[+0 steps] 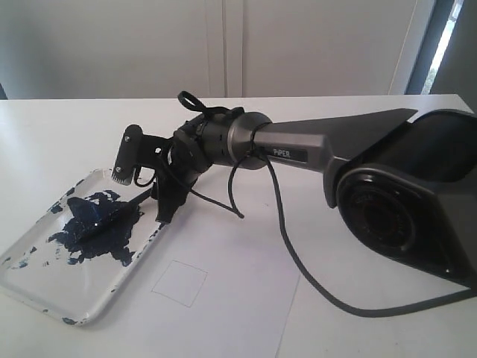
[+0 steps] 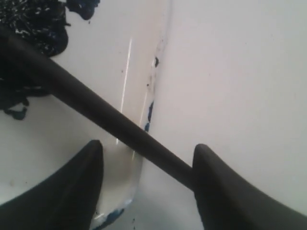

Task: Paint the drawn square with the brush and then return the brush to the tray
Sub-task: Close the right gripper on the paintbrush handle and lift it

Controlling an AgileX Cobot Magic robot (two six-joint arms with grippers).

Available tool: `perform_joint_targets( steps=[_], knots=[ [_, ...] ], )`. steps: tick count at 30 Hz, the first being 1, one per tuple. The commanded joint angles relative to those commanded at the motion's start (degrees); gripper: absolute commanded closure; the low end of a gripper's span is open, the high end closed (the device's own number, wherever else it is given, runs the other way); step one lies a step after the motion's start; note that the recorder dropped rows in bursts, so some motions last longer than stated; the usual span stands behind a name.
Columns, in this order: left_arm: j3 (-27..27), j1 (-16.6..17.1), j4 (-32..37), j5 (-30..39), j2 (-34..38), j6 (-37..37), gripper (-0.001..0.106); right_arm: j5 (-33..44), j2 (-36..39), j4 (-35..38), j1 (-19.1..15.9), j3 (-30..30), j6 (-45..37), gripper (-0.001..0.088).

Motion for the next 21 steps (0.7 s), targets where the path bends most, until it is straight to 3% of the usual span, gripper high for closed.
perform_joint_targets(
  steps=[5,15,21],
  knots=[
    [0.0,0.0,0.0,0.0,0.0,0.0,0.102,-0.5,1.2,0.0,0.0,0.0,0.0,0.0358],
    [0.0,0.0,0.0,0.0,0.0,0.0,0.102,0.3,2.1,0.5,0.0,0.0,0.0,0.0541],
    [0.0,0.0,0.0,0.0,0.0,0.0,0.102,1.8,2.0,0.5,0.1,0.0,-0.1,0.0554]
  ],
)
